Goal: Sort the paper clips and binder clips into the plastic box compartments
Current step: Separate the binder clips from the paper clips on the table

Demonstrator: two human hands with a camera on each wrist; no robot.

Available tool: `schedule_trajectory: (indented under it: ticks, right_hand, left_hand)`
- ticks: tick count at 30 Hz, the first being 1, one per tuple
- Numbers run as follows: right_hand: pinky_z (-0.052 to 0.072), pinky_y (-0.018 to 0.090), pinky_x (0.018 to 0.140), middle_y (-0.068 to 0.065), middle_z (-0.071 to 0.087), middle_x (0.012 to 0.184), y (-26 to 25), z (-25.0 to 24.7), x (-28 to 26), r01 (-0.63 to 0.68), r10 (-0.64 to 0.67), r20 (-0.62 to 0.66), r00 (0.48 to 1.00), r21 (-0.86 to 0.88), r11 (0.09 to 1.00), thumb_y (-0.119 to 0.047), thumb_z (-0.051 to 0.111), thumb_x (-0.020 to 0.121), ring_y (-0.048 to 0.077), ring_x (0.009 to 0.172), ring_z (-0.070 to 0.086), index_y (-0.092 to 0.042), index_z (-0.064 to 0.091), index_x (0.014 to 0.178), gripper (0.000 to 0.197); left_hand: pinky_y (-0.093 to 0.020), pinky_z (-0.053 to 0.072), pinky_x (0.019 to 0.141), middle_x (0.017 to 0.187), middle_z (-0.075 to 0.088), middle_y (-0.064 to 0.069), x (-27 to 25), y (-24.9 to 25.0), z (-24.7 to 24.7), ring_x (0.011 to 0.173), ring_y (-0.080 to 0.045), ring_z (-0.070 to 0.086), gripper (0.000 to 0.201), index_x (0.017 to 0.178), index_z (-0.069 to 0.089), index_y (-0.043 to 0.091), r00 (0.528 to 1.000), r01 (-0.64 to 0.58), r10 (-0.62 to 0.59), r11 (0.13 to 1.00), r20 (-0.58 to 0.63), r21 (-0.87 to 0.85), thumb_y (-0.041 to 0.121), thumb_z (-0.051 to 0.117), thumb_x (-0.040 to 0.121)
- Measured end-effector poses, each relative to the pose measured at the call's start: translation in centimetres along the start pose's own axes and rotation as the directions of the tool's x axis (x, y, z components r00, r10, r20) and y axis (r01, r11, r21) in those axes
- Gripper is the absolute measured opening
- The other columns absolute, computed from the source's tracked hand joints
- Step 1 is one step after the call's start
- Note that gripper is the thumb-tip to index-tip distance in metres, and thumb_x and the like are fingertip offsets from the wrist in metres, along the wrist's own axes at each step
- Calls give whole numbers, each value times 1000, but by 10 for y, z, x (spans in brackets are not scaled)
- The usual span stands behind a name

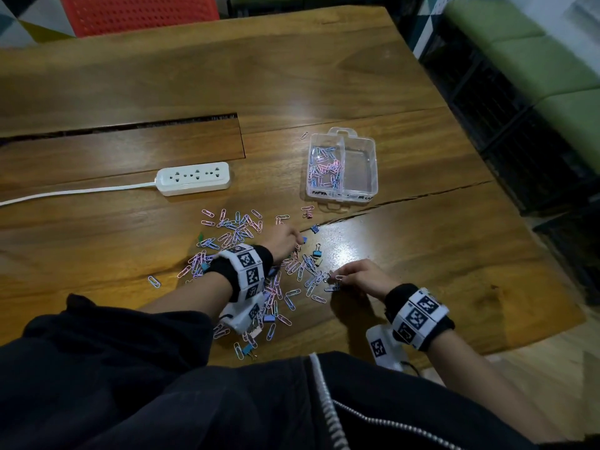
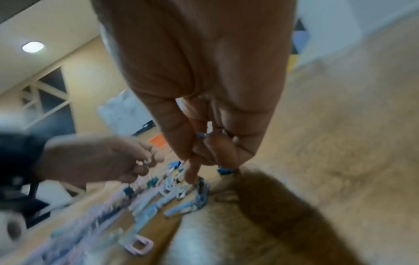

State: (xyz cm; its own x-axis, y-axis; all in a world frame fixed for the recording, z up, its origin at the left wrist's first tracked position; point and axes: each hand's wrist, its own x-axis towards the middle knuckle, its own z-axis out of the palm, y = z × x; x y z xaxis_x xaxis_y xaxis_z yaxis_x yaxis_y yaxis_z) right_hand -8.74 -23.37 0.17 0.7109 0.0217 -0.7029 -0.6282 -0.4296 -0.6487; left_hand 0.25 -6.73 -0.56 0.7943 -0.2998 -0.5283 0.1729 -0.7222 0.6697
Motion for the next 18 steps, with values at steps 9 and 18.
schedule_trajectory:
  ticks: [9, 18]
  right_hand:
    - [34, 16, 44, -1, 51, 68, 1, -4, 7, 150, -33, -328, 944, 339, 929, 0, 43, 89, 9, 54, 40, -8, 58, 70, 25]
    - [30, 20, 55, -2, 42, 64, 19, 5, -2, 80, -71, -182, 981, 41, 996, -22, 39, 96, 14, 61, 41, -14, 45, 69, 29]
  left_hand:
    - [-12, 22, 35, 43, 37, 4, -10, 1, -7, 32, -7, 30, 29, 58, 34, 12, 939, 288, 4, 537, 343, -793, 5, 24, 85]
    - [-28, 48, 68, 81, 57, -2, -4, -11, 8, 72, -15, 53, 22, 81, 52, 14, 996, -58, 75, 954, -47, 296, 31, 65, 81]
